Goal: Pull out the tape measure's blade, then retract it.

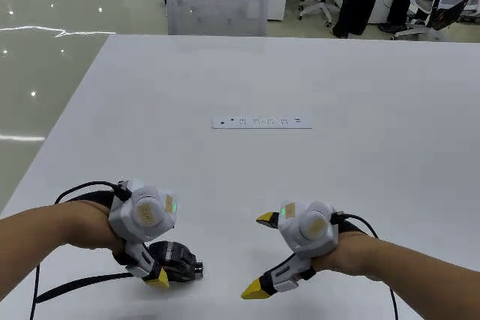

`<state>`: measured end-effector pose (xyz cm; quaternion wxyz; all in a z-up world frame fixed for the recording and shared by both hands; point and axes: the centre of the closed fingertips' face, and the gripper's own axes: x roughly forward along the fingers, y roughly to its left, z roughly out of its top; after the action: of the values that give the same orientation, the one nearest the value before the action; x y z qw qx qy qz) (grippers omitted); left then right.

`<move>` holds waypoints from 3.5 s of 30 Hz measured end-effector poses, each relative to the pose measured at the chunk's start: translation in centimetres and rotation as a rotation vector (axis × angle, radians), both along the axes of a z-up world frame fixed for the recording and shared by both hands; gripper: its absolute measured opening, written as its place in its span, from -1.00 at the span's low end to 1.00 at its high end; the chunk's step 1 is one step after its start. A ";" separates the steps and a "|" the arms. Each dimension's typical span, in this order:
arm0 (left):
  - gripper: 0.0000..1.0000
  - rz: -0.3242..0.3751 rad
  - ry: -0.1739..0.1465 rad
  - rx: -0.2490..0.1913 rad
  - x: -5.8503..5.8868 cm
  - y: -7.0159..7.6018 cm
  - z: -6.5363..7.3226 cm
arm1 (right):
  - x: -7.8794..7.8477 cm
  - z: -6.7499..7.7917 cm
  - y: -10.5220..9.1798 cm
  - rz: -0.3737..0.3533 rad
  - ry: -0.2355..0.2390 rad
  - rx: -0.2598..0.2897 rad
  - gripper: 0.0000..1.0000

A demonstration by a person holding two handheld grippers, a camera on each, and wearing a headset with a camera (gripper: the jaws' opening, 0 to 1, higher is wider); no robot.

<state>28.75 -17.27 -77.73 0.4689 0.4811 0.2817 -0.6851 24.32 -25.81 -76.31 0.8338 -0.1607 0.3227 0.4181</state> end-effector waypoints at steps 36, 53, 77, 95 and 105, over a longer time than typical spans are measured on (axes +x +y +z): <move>-0.34 0.097 0.065 -0.019 -0.1 0.5 -1.1 | 2.8 -5.6 6.8 0.140 0.040 -0.137 -0.70; -0.34 0.070 0.043 0.009 -0.1 0.6 -1.2 | 2.6 -5.7 6.8 0.164 0.051 -0.114 -0.76; -0.34 0.081 0.045 0.000 0.0 0.7 -1.1 | 1.9 -5.7 5.2 0.161 0.069 -0.115 -0.76; -0.34 0.085 0.032 0.005 0.1 0.8 -1.1 | 0.9 -5.8 3.4 0.155 0.077 -0.137 -0.76; -0.34 0.107 0.030 0.000 0.1 0.8 -1.1 | 0.6 -5.8 1.9 0.131 0.089 -0.137 -0.76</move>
<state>28.88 -16.45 -78.88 0.5005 0.4552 0.3139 -0.6661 24.87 -23.87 -82.14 0.7765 -0.2196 0.3760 0.4555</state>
